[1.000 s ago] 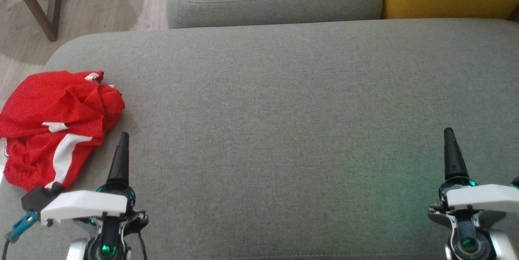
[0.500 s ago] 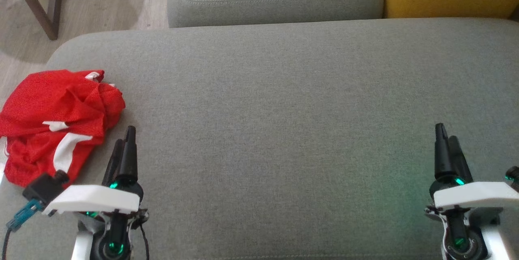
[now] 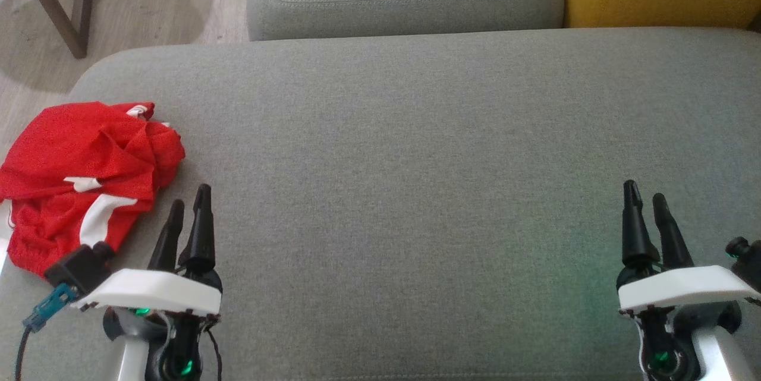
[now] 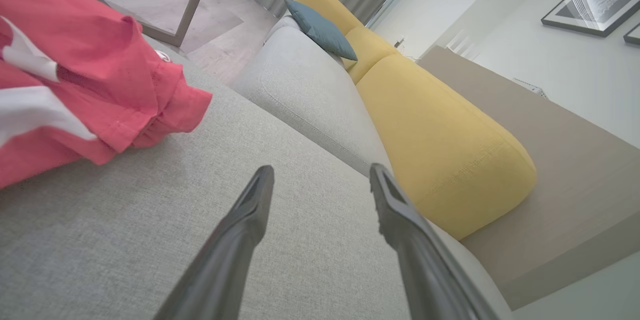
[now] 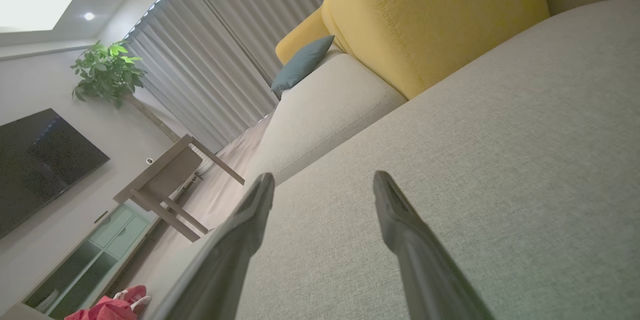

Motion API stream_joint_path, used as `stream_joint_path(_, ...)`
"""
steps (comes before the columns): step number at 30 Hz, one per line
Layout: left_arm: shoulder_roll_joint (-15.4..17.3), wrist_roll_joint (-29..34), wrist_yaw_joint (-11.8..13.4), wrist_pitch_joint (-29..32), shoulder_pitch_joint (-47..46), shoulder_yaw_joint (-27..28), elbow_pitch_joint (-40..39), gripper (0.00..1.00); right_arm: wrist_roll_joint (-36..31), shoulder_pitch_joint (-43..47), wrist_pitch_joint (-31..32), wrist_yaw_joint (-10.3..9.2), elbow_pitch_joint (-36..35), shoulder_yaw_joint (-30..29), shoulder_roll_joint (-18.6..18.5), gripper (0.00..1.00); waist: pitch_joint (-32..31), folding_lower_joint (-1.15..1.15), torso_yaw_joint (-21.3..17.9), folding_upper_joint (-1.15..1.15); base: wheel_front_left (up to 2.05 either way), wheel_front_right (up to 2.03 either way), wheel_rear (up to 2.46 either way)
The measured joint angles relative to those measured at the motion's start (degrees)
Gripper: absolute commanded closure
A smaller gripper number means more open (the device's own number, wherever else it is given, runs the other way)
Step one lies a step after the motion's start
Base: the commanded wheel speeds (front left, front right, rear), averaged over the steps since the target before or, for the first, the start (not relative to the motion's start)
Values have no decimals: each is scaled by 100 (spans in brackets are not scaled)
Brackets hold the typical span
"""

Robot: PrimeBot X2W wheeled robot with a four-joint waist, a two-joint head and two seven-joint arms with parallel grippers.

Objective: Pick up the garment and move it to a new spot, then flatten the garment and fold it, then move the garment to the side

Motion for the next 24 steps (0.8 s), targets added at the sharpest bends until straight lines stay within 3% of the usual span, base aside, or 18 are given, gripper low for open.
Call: stream_joint_path(24,24,1706,75,-420,-1,-210,33,0,-1586,-21,-185,13,82,144,3,0,19,0,41,0,0,0,0)
